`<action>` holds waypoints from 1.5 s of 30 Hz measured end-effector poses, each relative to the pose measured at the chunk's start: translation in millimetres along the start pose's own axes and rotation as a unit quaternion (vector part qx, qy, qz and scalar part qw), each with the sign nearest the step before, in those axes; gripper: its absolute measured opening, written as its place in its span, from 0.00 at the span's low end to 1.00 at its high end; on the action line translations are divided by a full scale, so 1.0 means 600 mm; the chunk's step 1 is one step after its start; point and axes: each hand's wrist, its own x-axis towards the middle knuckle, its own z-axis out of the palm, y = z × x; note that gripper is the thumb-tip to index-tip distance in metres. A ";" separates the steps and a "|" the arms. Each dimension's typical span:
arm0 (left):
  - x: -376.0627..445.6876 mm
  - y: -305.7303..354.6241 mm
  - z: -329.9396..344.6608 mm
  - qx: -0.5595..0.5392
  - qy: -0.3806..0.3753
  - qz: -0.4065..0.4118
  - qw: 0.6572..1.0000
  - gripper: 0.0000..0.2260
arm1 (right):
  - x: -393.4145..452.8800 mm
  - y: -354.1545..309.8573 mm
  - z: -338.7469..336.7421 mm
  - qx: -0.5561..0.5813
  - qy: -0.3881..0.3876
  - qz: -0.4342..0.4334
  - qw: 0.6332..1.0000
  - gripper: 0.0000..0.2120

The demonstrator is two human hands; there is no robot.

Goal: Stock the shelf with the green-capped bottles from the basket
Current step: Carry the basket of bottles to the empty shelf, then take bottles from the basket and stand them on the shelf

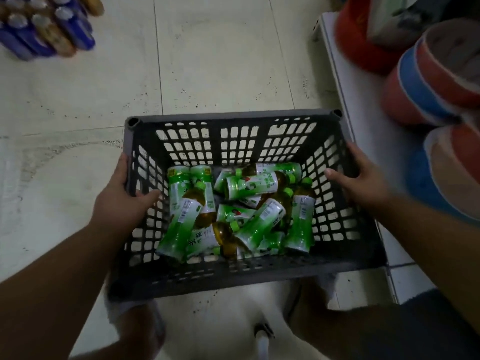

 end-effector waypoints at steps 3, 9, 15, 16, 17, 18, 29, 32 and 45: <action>-0.013 -0.047 0.013 -0.013 0.027 0.014 0.999 0.42 | -0.004 0.016 0.006 0.002 -0.007 -0.037 0.999 0.37; -0.036 -0.079 -0.003 -0.007 0.038 0.017 0.999 0.44 | -0.033 0.000 0.019 -0.003 -0.066 -0.016 0.998 0.34; -0.041 -0.082 0.000 0.044 0.057 0.035 0.997 0.42 | -0.049 -0.018 0.046 -0.084 -0.085 0.017 0.993 0.39; -0.044 -0.083 0.002 0.068 0.065 0.051 0.994 0.42 | -0.050 -0.013 0.056 -0.174 -0.064 0.024 0.982 0.42; -0.048 -0.087 0.005 0.091 0.072 0.059 0.991 0.41 | -0.051 -0.010 0.069 -0.277 -0.038 0.036 0.960 0.45; -0.054 -0.092 0.007 0.117 0.074 0.059 0.989 0.41 | -0.054 -0.010 0.085 -0.363 -0.010 0.042 0.931 0.47; -0.051 -0.123 0.006 0.357 0.041 0.206 0.910 0.50 | -0.123 -0.092 0.413 -0.252 -0.263 -0.065 0.929 0.27; -0.049 -0.128 0.007 0.345 0.039 0.213 0.913 0.51 | -0.084 -0.097 0.514 -0.151 -0.268 0.035 0.951 0.26; -0.040 -0.132 0.005 0.344 0.039 0.226 0.910 0.56 | -0.009 -0.070 0.602 0.030 -0.087 0.116 0.989 0.35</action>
